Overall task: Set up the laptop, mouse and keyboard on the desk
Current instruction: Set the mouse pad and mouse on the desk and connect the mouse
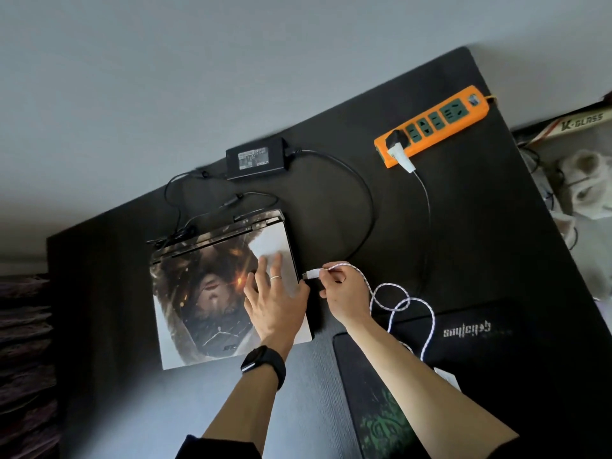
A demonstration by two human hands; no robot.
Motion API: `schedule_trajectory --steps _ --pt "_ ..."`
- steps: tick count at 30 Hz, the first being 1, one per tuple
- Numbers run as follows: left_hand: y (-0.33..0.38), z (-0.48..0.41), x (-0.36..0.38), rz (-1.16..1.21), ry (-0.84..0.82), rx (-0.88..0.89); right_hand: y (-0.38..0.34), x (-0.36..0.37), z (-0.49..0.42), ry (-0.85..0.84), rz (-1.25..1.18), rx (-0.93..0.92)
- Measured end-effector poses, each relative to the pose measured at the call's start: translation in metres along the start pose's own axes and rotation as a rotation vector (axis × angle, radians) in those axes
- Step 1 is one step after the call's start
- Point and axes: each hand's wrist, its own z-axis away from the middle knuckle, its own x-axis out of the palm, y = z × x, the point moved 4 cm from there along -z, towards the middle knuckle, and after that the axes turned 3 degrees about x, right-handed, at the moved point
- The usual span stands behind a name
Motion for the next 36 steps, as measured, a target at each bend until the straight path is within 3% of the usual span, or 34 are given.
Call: schedule_trajectory --steps 14,22,27,36 --pt "-0.008 -0.003 -0.001 0.061 -0.077 0.0 0.009 0.006 -0.013 -0.038 0.053 0.012" --pt "-0.012 0.0 -0.001 0.06 -0.098 0.004 0.002 0.014 -0.011 0.018 0.293 -0.028" --pt "-0.015 0.001 -0.003 0.055 -0.131 0.041 0.006 0.014 -0.011 -0.007 0.181 0.031" --pt "-0.028 -0.001 -0.008 -0.041 -0.278 0.17 0.008 0.016 0.0 0.012 0.186 0.029"
